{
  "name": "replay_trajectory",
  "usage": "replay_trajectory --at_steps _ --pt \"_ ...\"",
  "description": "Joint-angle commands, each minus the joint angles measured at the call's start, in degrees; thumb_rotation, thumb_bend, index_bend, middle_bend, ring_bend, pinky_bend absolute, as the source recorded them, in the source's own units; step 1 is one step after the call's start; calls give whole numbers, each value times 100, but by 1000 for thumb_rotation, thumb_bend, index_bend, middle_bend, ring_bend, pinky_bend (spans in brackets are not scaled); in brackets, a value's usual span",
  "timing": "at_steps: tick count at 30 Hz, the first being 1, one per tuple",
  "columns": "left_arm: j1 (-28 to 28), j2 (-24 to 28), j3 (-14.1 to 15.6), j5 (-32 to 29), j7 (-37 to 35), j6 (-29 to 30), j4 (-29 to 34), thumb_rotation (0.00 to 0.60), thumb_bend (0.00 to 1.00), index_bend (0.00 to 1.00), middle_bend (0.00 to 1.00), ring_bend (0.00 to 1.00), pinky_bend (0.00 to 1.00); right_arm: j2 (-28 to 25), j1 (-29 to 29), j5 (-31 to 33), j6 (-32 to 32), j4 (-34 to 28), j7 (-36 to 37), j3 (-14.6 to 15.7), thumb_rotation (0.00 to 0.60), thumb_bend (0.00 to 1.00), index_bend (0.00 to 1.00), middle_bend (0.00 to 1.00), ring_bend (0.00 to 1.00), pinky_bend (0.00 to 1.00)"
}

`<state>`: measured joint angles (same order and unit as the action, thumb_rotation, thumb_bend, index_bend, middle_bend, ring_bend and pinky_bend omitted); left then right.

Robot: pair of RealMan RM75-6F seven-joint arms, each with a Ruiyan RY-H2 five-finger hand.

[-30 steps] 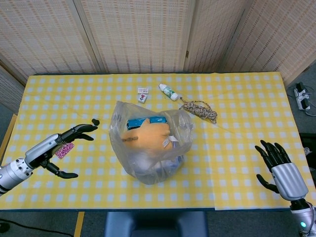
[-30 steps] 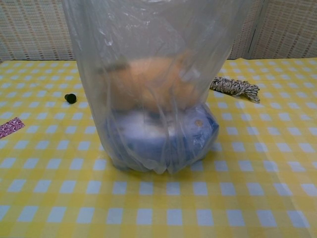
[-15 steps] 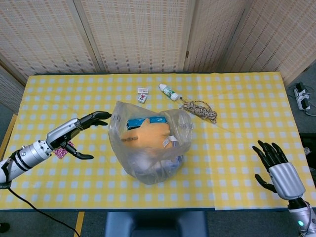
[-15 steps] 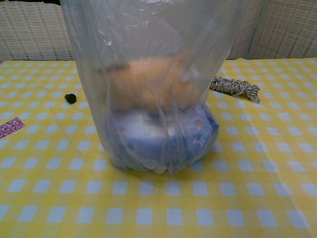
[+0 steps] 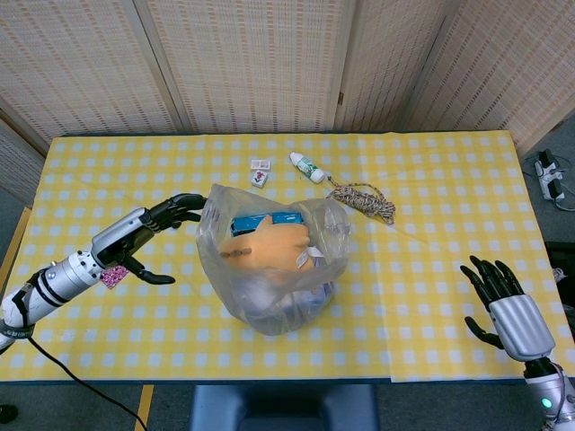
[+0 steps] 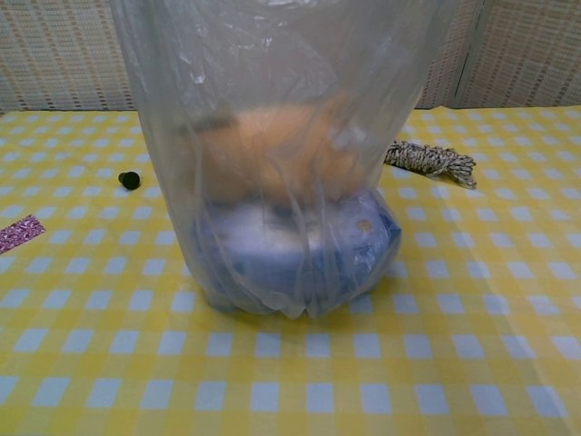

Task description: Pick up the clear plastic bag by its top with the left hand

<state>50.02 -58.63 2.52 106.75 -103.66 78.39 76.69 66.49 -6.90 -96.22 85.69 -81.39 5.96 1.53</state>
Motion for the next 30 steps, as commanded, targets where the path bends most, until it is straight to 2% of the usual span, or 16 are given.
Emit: replay_trajectory --at_steps 1,8,30 --pt "75 -45 6 -58 8 -99 39 600 107 107 102 75 161 -6 24 -15 53 -4 -13 3 600 335 0 0 0 0" --pt "166 -149 -46 -148 100 -108 303 600 107 115 102 72 171 -14 67 37 95 8 -59 -9 600 336 0 0 0 0" --pt "370 -483 106 -168 322 -406 629 600 107 113 102 70 191 -91 158 -1 285 62 49 -10 600 335 0 0 0 0"
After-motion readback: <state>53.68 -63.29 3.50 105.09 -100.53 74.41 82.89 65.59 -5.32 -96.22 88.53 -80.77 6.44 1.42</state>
